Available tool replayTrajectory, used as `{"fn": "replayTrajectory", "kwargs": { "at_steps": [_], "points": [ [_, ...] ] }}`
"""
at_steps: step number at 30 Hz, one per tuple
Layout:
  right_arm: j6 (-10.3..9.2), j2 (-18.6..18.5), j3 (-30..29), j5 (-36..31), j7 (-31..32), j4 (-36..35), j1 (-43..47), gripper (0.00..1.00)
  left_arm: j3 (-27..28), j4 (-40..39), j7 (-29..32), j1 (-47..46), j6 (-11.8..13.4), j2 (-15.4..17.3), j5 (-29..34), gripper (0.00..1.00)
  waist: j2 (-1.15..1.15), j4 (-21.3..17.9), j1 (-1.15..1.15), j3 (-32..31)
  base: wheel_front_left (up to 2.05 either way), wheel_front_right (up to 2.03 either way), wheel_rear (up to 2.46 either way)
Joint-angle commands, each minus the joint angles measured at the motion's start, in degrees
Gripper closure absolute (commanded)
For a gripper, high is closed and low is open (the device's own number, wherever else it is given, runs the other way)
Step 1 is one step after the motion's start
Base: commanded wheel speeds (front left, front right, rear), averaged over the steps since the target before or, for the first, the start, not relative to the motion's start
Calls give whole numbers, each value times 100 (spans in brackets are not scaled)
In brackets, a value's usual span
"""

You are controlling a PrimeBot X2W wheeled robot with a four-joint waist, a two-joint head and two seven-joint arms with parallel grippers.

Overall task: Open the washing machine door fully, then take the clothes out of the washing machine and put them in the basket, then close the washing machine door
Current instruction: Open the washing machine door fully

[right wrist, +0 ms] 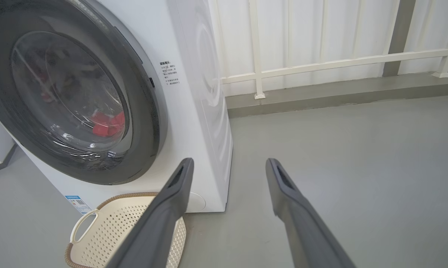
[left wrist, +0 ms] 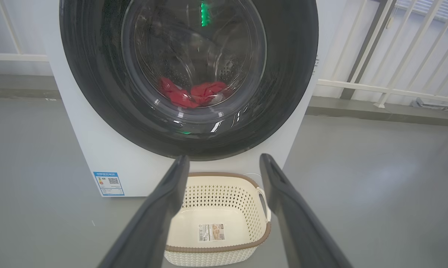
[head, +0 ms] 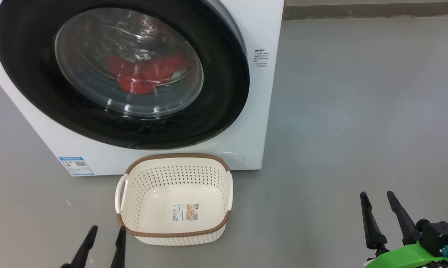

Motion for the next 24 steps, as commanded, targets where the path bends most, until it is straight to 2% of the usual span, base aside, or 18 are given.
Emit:
{"fn": "replayTrajectory", "kwargs": {
  "at_steps": [1,2,3,4,5,6,16,24],
  "points": [
    [-4,-83,116,56,-77,-163,-62,0,197,-119,-70,-114,-33,49,-15,0,0,1,0,3,0,0,0],
    [-4,-83,125,91,-77,-200,-77,0,193,-128,-70,-121,-33,49,-17,0,0,2,0,9,0,0,0],
    [-4,-83,143,138,-77,-231,-96,31,191,-139,-70,-126,-33,47,-19,0,0,2,0,15,0,0,0],
    [-4,-83,168,205,-77,-270,-123,53,190,-150,-70,-131,-33,43,-22,0,0,0,0,21,0,0,0],
    [-4,-83,207,305,-77,-313,-156,66,187,-161,-70,-135,-33,37,-23,0,0,-1,0,29,0,0,0],
    [-4,-83,247,448,-77,-352,-195,100,180,-174,-70,-138,-33,30,-27,0,0,-2,0,37,0,0,0],
    [-4,-83,574,2007,-77,-542,-1327,100,-19,-304,-70,-279,-33,46,-89,0,0,64,0,252,0,0,0],
    [-4,-83,788,2612,-77,-464,-2659,100,-264,-386,-70,-576,-33,165,-217,0,0,353,0,617,0,0,0]
  ]
}}
